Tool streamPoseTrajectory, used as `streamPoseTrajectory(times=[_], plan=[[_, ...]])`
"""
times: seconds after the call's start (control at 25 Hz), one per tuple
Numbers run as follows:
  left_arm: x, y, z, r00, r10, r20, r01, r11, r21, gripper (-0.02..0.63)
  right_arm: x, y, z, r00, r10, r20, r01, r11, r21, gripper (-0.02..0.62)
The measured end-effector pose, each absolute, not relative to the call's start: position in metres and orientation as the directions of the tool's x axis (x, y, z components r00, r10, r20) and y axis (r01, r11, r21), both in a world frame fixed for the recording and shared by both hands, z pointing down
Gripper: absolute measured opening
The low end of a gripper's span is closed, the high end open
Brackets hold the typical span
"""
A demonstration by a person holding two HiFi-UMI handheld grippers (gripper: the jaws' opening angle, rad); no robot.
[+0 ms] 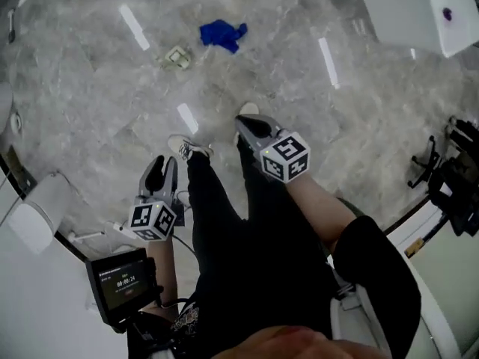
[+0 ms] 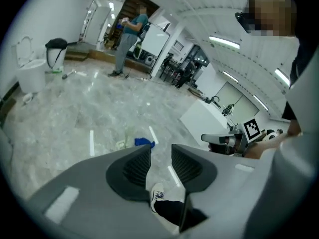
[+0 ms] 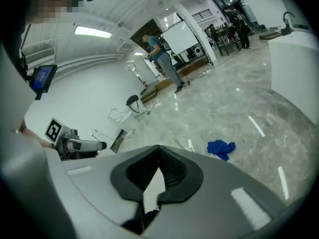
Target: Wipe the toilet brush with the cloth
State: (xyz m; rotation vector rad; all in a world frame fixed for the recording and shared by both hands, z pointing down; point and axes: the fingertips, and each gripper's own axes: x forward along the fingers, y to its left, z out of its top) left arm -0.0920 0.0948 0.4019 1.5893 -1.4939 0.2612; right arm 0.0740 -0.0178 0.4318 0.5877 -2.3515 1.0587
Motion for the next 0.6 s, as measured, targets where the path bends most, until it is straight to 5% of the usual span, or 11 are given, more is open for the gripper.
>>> streamPoseTrajectory(times=[0.24,0.6], plan=[[-0.077,0.093,0.213,0.163,-0.808,0.567,-0.893,0.124,0.433,0.146,0.056,-0.012,0.248,-0.883,-0.152,0.445,-0.405,0.727,-0.554,0.003],[-0.091,0.11,0.135,0.291,-0.876,0.385,-0.897,-0.11,0.428,0.144,0.053,0.027,0.124,-0.885,-0.375,0.277,-0.466,0.681,-0.564,0.003]])
